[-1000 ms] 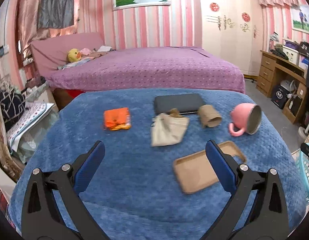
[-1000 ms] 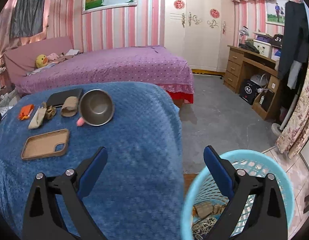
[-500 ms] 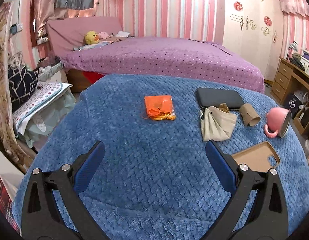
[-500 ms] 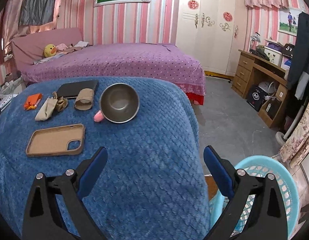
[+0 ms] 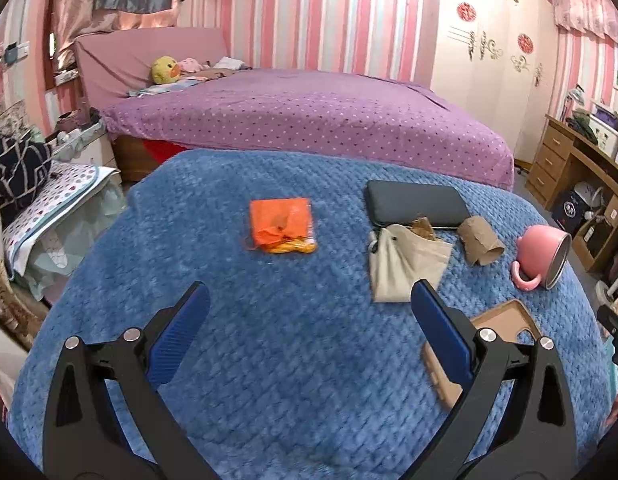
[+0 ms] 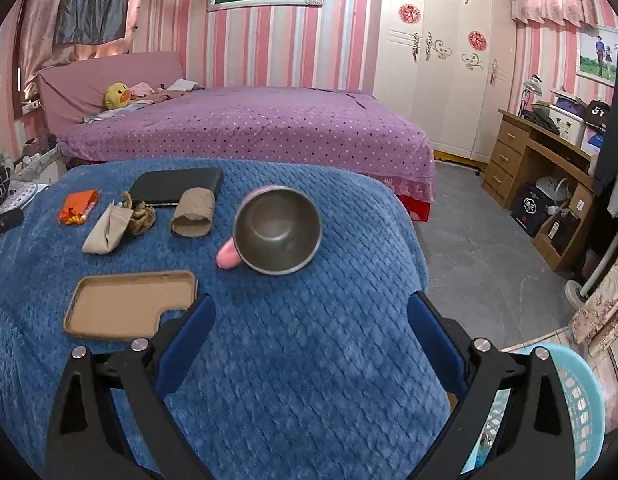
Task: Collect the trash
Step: 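Grasp the beige cloth bag with the left gripper, then grasp the cardboard tube with the right gripper while the left gripper holds the bag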
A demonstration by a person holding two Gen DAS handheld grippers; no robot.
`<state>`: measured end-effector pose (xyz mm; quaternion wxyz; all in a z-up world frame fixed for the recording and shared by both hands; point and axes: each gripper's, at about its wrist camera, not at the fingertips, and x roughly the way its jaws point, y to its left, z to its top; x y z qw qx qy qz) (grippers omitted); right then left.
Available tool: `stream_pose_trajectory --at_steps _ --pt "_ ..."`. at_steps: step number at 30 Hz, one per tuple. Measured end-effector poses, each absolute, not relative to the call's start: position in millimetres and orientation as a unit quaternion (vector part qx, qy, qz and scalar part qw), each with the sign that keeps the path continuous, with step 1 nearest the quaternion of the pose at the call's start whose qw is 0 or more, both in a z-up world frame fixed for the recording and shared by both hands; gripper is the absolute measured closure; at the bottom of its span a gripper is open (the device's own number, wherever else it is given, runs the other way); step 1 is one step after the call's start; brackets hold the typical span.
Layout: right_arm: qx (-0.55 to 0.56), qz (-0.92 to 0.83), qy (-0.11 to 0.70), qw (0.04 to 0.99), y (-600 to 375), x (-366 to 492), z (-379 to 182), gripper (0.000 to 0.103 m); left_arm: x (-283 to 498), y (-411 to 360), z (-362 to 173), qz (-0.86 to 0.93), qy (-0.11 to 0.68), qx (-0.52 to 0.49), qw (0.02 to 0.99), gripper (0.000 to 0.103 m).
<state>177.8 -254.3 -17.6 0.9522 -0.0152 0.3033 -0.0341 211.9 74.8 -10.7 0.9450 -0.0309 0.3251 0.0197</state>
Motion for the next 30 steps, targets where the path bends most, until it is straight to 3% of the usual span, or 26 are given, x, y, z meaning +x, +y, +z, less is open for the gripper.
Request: stream_pose_trajectory --at_steps 6,13,15,19,21,25,30 --pt "-0.027 -0.022 0.310 0.950 -249.8 189.9 -24.4 0.009 236.2 46.5 -21.6 -0.005 0.344 -0.021 0.939 0.008" --pt "-0.039 -0.023 0.333 0.942 -257.3 196.0 -42.9 0.009 271.2 17.3 -51.3 -0.017 0.380 -0.020 0.925 0.017" --pt "-0.037 -0.024 0.337 0.940 -260.8 197.4 -45.3 0.009 280.1 14.6 -56.6 -0.025 0.387 -0.032 0.921 0.025" --pt "-0.037 -0.024 0.345 0.937 -263.5 201.4 -50.9 0.009 299.5 14.6 -76.7 -0.049 0.425 -0.064 0.901 0.066" --pt "-0.037 -0.022 0.348 0.936 -261.2 202.8 -52.8 0.009 300.2 12.2 -80.2 -0.047 0.424 -0.057 0.903 0.067" --pt "-0.035 -0.014 0.344 0.938 -251.8 202.5 -50.5 0.009 293.8 8.2 -75.9 -0.047 0.417 -0.029 0.907 0.087" --pt "-0.023 0.017 0.336 0.941 -235.0 205.0 -41.1 0.009 278.0 31.7 -66.5 -0.039 0.414 -0.043 0.908 0.089"
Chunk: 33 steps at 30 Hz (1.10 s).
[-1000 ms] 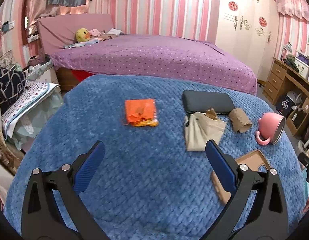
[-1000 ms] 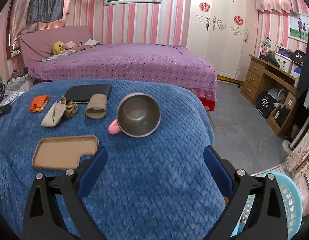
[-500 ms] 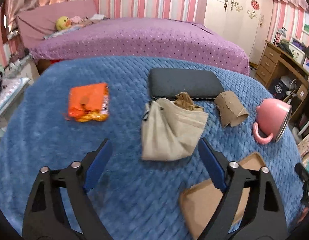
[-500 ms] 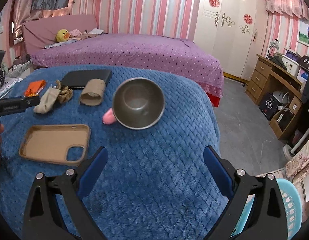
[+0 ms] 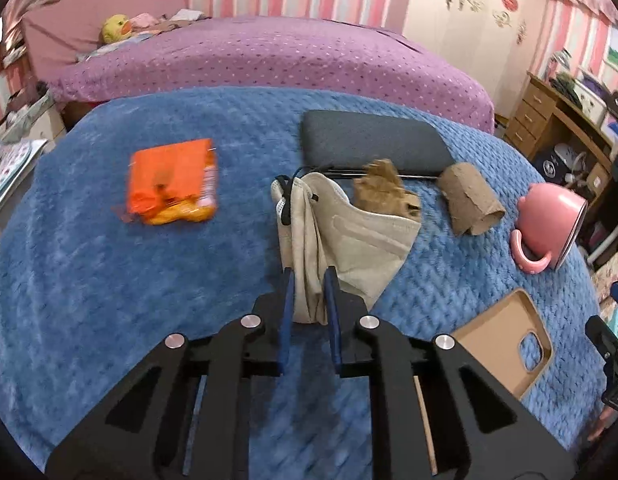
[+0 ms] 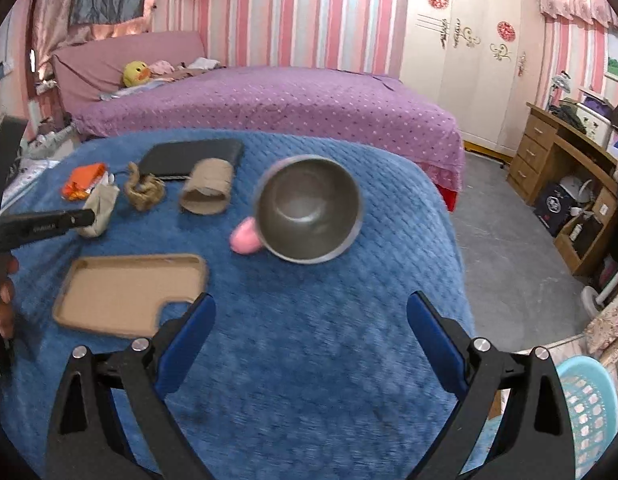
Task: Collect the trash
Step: 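Grasp the cardboard tube with the right gripper while the left gripper holds the bag, then carry the bag and tube off the bed over the light-blue basket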
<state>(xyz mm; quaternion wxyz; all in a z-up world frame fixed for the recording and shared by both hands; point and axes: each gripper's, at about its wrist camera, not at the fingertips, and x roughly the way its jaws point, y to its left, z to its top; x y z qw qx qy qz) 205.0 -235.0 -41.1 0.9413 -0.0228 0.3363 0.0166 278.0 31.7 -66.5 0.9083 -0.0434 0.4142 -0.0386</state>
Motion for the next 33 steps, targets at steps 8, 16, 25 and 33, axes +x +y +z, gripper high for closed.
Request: stream_pose_trajectory --at_steps 8,16,25,33 --pt "-0.031 0.054 0.322 0.945 -190.6 233.7 -21.4 0.009 247.0 63.1 -37.3 -0.003 0.363 -0.011 0.932 0.089" --pt "-0.073 0.061 0.339 0.936 -143.8 286.3 -24.6 0.026 248.0 105.6 -33.0 0.023 0.356 -0.037 0.933 0.089" --pt "-0.078 0.042 0.384 0.919 -128.4 346.6 -51.0 0.036 251.8 129.5 -39.2 0.046 0.365 -0.052 0.929 0.089" --pt "-0.094 0.049 0.376 0.921 -125.2 337.0 -55.0 0.060 248.2 119.3 -35.8 0.043 0.364 -0.039 0.930 0.089"
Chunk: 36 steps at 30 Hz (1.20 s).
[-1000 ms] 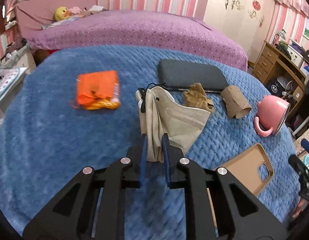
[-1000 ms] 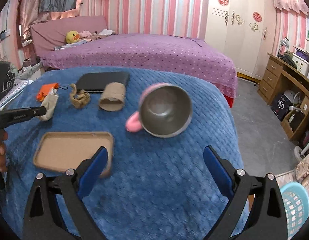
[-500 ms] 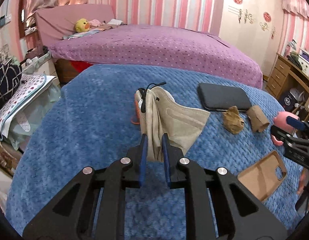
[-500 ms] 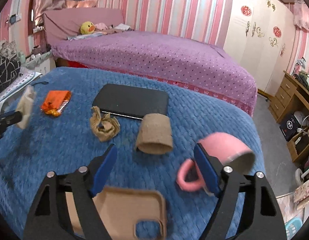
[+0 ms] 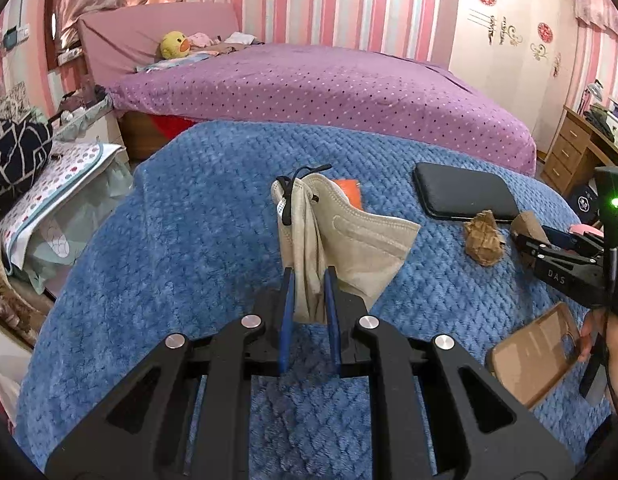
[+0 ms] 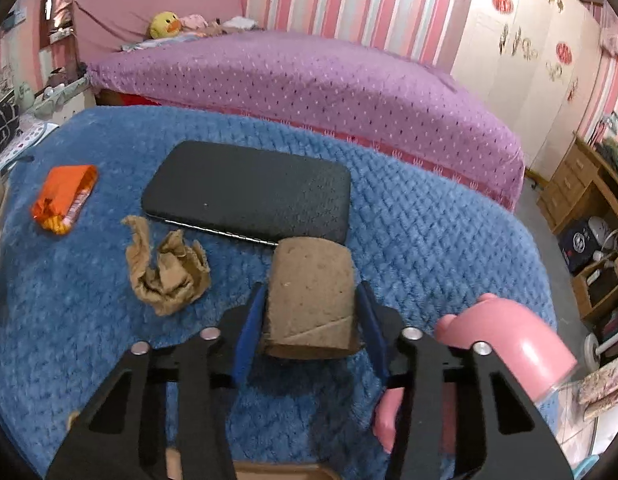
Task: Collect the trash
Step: 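Carry the bag and tube off the bed over the light-blue basket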
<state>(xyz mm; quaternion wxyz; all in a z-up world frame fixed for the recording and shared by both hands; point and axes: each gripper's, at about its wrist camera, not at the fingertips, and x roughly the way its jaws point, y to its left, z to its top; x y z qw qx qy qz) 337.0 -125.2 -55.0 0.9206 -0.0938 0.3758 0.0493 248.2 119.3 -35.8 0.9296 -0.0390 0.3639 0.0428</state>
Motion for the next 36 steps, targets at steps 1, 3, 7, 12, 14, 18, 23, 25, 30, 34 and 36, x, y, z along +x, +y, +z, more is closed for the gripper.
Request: stream_pose_trajectory --at_steps 1,3,7,12,14,18,23,25,30,34,36 --pt "-0.094 0.052 0.368 0.924 -126.2 331.9 -51.3 0.060 247.1 116.7 -33.7 0.041 0.362 -0.038 0.930 0.089" --pt "-0.094 0.058 0.349 0.931 -130.6 314.8 -39.5 0.061 244.3 110.5 -30.0 0.036 0.359 -0.036 0.932 0.089" --pt "-0.104 0.058 0.323 0.939 -143.6 282.1 -21.2 0.061 236.4 93.6 -22.5 0.024 0.349 -0.028 0.936 0.089" --pt "-0.088 0.043 0.313 0.945 -181.5 240.6 -9.8 0.061 219.0 59.7 -12.9 -0.003 0.338 -0.013 0.941 0.089" --pt "-0.076 0.035 0.309 0.947 -198.6 224.5 -6.7 0.061 211.8 42.1 -10.3 -0.015 0.334 0.000 0.942 0.089" --pt "-0.054 0.016 0.307 0.950 -235.7 193.6 -2.3 0.061 195.1 1.4 -8.3 -0.052 0.328 0.025 0.943 0.089" --pt "-0.035 -0.016 0.301 0.953 -278.9 152.4 3.2 0.060 174.5 -45.5 -6.5 -0.095 0.323 0.041 0.941 0.089" --pt "-0.031 -0.030 0.300 0.953 -294.6 138.1 4.4 0.060 169.9 -57.5 -6.9 -0.105 0.325 0.039 0.939 0.089" --pt "-0.022 -0.059 0.303 0.951 -330.6 110.1 -0.8 0.060 157.1 -83.3 -9.9 -0.123 0.325 0.040 0.937 0.089" --pt "-0.005 -0.074 0.304 0.950 -356.1 98.7 -7.0 0.060 151.7 -99.2 -11.1 -0.131 0.325 0.040 0.936 0.089" --pt "0.006 -0.082 0.302 0.950 -371.6 93.1 -7.4 0.060 147.2 -111.2 -10.8 -0.134 0.322 0.047 0.936 0.089"
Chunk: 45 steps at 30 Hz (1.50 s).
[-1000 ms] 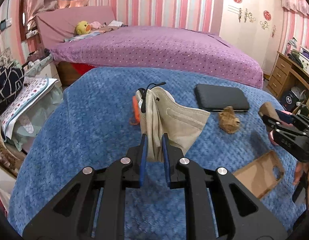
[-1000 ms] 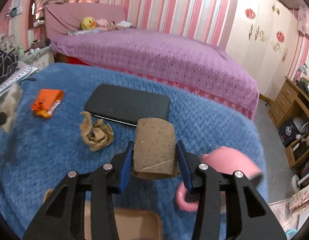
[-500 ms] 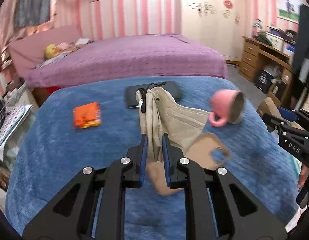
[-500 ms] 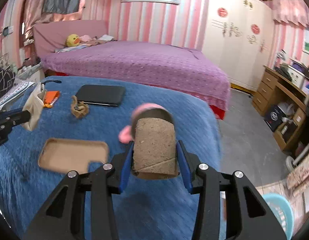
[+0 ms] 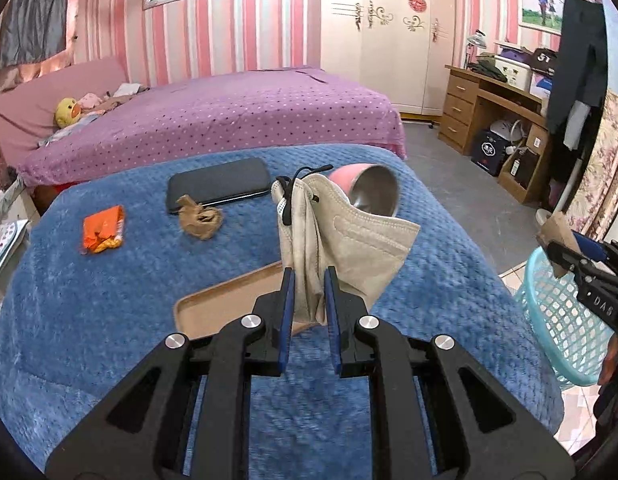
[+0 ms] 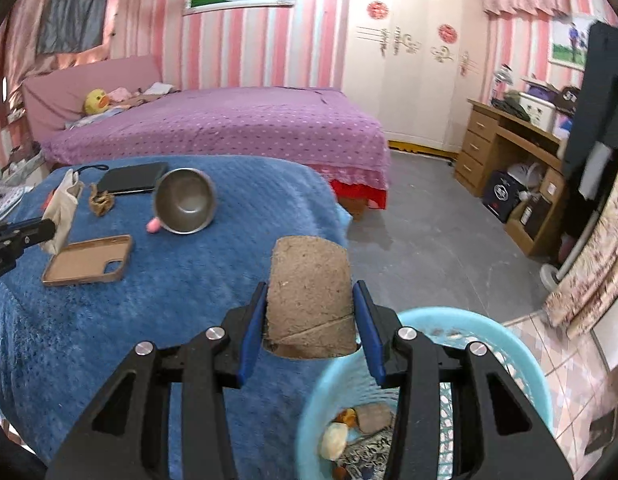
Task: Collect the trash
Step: 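Carry the bag and tube off the bed over the light-blue basket, then open the left gripper to drop the bag, then the right to drop the tube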
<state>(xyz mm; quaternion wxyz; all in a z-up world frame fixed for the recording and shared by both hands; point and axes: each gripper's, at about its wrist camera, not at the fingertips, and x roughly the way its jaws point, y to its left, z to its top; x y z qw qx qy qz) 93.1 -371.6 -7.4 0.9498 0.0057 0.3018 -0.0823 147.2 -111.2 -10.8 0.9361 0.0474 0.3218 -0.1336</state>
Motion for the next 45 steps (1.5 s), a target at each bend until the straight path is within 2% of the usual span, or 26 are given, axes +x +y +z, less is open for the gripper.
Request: stream_pose_trajectory --at_steps 22,25,30,33,35,38,45 --pt "0.073 -0.182 0.310 0.930 -516.5 33.0 -22.7 0.060 68.5 -316.7 -25.1 -0.275 0.302 0.111 0.906 0.089" --pt "0.086 -0.188 0.306 0.929 -527.0 26.9 -26.6 0.060 61.8 -340.0 -31.7 -0.294 0.307 0.107 0.899 0.087" --pt "0.092 -0.185 0.299 0.931 -532.5 23.5 -28.9 0.060 60.1 -369.3 -45.8 -0.295 0.315 0.112 0.895 0.069" --pt "0.094 -0.183 0.300 0.932 -533.4 22.0 -31.6 0.060 67.2 -369.7 -51.4 -0.284 0.324 0.097 0.897 0.051" --pt "0.093 -0.181 0.302 0.931 -533.4 21.2 -33.7 0.060 74.0 -363.7 -50.4 -0.268 0.324 0.081 0.904 0.034" --pt "0.089 -0.177 0.300 0.933 -530.1 20.9 -33.6 0.060 82.3 -348.0 -43.9 -0.232 0.310 0.071 0.919 0.017" --pt "0.073 -0.170 0.298 0.937 -518.8 25.3 -30.4 0.057 97.2 -302.4 -24.8 -0.165 0.279 0.065 0.944 0.007"
